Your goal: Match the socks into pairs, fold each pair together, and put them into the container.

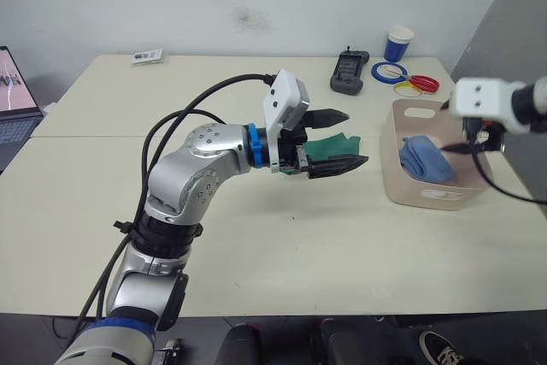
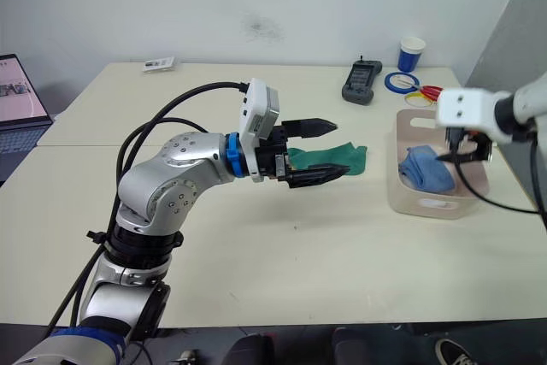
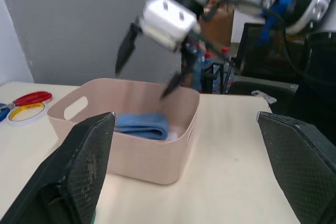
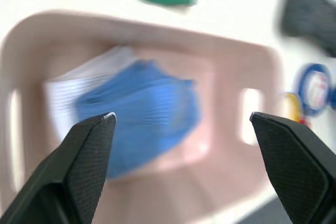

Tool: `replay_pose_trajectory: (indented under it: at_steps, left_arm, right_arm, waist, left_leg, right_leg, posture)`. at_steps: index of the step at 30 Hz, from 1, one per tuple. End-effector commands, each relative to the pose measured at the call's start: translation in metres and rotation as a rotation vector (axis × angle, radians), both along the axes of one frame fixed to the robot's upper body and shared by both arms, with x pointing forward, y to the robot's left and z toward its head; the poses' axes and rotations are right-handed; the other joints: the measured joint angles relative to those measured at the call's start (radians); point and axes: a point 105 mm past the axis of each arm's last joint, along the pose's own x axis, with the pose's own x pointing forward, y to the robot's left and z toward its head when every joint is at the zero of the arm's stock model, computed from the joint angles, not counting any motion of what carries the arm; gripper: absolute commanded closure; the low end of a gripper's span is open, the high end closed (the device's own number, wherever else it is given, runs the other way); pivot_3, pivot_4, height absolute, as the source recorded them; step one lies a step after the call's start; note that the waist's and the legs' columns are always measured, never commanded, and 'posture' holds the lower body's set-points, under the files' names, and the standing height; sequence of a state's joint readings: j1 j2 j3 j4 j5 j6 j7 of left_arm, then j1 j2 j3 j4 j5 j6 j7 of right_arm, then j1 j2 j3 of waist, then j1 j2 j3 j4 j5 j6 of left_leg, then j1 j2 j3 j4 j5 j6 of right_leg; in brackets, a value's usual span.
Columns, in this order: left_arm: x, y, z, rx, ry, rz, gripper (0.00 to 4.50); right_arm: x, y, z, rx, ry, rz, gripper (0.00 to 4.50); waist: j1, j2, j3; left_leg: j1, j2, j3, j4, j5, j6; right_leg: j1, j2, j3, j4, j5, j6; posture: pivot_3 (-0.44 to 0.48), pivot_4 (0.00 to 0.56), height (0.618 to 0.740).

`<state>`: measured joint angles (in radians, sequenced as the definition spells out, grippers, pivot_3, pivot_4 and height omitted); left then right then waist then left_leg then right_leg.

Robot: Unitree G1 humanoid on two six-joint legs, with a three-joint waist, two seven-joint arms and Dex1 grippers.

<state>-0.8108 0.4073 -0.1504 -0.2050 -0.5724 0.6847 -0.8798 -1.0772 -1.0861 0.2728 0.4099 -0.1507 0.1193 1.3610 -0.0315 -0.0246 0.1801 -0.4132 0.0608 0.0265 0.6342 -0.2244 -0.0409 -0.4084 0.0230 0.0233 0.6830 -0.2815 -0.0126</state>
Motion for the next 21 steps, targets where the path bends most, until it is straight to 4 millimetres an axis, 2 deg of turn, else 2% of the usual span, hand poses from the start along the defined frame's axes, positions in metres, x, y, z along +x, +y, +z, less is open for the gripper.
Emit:
replay_pose_trajectory:
  at_steps: [1,3,4,7,11,13,15,19,21]
  left_arm:
    - [0.008,0.031,-0.005,0.017,-0.012,0.107,0.0]
    - [0.013,0.054,-0.018,0.04,0.002,0.199,0.0]
    - [0.013,0.064,-0.024,0.048,0.002,0.241,0.0]
    - [0.017,0.092,-0.045,0.057,-0.003,0.402,0.0]
    - [0.016,0.12,-0.069,-0.002,0.032,0.613,0.0]
    - [0.017,0.136,-0.08,-0.039,0.027,0.761,0.0]
    - [0.011,0.149,-0.096,-0.035,0.021,0.86,0.0]
    - [-0.001,0.176,-0.123,-0.041,0.053,1.037,0.0]
    - [-0.015,0.185,-0.143,-0.037,0.112,1.092,0.0]
  right_arm:
    - [-0.002,0.023,0.047,0.233,-0.135,0.034,0.04]
    - [-0.003,0.051,0.048,0.38,-0.167,0.083,0.04]
    - [-0.004,0.064,0.04,0.441,-0.163,0.099,0.04]
    - [-0.017,0.106,0.0,0.614,-0.097,0.134,0.04]
    - [-0.035,0.148,-0.045,0.856,-0.084,0.078,0.04]
    - [-0.04,0.158,-0.063,0.92,-0.117,0.022,0.04]
    - [-0.049,0.166,-0.088,0.93,-0.138,-0.005,0.04]
    - [-0.052,0.153,-0.128,0.957,-0.222,-0.181,0.04]
    - [-0.059,0.148,-0.149,0.974,-0.213,-0.246,0.04]
  waist:
    - [-0.003,0.0,0.0]
    - [-0.007,0.0,0.0]
    - [-0.008,0.0,0.0]
    - [0.0,-0.002,-0.001]
    - [0.01,-0.002,-0.001]
    - [0.012,-0.002,-0.001]
    - [0.015,-0.004,-0.002]
    - [0.013,-0.007,-0.004]
    - [0.011,-0.008,-0.005]
  left_leg:
    - [0.0,0.0,0.0,0.0,0.0,0.0]
    - [0.003,0.002,0.0,-0.001,0.0,0.0]
    - [0.005,0.002,0.0,-0.002,0.0,0.0]
    - [0.008,0.003,0.0,-0.004,0.0,0.0]
    - [0.005,0.004,-0.002,-0.003,0.001,-0.001]
    - [0.004,0.002,-0.001,-0.001,0.001,-0.002]
    - [0.004,0.001,-0.001,0.001,0.0,0.0]
    - [0.004,0.001,0.001,0.003,-0.001,0.002]
    - [0.004,0.001,0.001,0.002,-0.001,0.002]
  right_leg:
    - [0.0,0.0,0.0,0.0,0.0,0.0]
    - [0.001,0.001,0.001,0.001,0.001,-0.001]
    - [0.002,0.001,0.001,0.002,0.001,-0.001]
    - [0.003,0.001,0.0,0.007,-0.001,-0.003]
    - [0.001,-0.004,-0.001,0.011,-0.002,-0.003]
    - [0.0,-0.007,-0.001,0.013,-0.003,-0.001]
    - [0.001,-0.009,-0.002,0.013,-0.004,0.005]
    - [0.003,-0.01,-0.001,0.01,-0.004,0.007]
    - [0.003,-0.009,-0.001,0.01,-0.004,0.007]
  posture:
    - [0.0,0.15,0.74]
    - [0.0,0.15,0.74]
    - [0.0,0.15,0.74]
    - [0.0,0.15,0.74]
    - [0.0,0.15,0.74]
    - [0.0,0.15,0.74]
    - [0.0,0.15,0.74]
    - [0.0,0.15,0.74]
    - [0.0,0.15,0.74]
